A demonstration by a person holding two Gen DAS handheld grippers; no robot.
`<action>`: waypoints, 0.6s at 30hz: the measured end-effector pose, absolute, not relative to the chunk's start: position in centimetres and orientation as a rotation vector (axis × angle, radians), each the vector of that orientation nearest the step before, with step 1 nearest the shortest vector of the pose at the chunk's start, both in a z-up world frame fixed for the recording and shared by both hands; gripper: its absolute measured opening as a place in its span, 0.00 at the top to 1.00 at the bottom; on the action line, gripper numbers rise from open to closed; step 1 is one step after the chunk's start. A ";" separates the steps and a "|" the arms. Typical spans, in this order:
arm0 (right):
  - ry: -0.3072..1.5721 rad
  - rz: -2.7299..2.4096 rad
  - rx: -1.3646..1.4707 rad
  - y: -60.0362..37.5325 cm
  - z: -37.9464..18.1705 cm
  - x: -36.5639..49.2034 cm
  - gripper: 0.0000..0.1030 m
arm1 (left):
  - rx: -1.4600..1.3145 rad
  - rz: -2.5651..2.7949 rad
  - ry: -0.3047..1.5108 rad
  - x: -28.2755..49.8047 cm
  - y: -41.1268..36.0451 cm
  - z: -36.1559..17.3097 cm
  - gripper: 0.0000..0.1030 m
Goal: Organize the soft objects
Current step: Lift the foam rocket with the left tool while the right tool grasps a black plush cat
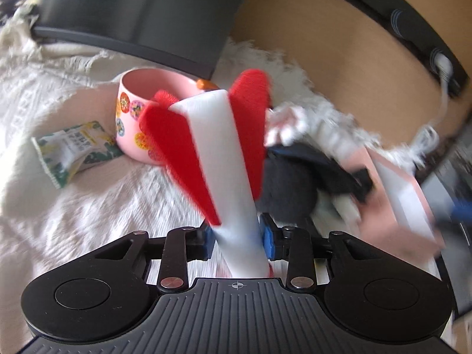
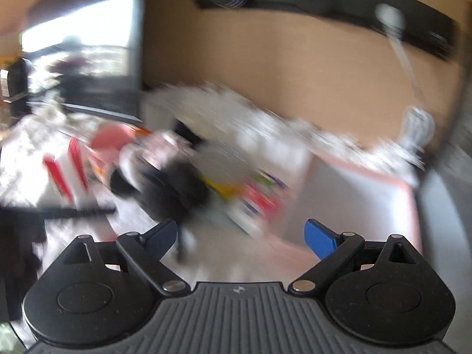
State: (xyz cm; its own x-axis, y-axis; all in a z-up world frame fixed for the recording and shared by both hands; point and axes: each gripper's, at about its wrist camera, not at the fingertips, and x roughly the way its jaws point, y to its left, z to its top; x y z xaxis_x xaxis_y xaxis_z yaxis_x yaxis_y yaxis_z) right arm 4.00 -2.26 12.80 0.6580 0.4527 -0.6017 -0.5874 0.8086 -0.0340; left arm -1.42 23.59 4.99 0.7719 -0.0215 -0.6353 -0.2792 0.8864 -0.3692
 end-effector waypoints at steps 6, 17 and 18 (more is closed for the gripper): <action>0.644 0.714 -0.215 5.4 13.6 9.1 0.08 | -0.458 0.113 0.742 -5.6 22.4 5.9 0.69; 1.014 0.718 -0.035 7.9 5.8 16.2 0.08 | -0.462 0.126 0.701 -8.8 23.1 7.9 0.69; 1.049 0.731 0.018 7.0 5.5 16.3 0.09 | -0.451 0.113 0.712 -8.4 22.9 8.1 0.69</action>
State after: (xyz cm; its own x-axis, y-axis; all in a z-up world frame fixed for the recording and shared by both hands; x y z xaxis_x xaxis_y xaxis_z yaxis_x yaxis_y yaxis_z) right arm 16.26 6.98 5.50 0.2880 0.5558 -0.7799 -0.5394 0.7670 0.3474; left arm -8.44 22.89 8.07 0.7555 -0.0516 -0.6531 -0.2506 0.8983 -0.3609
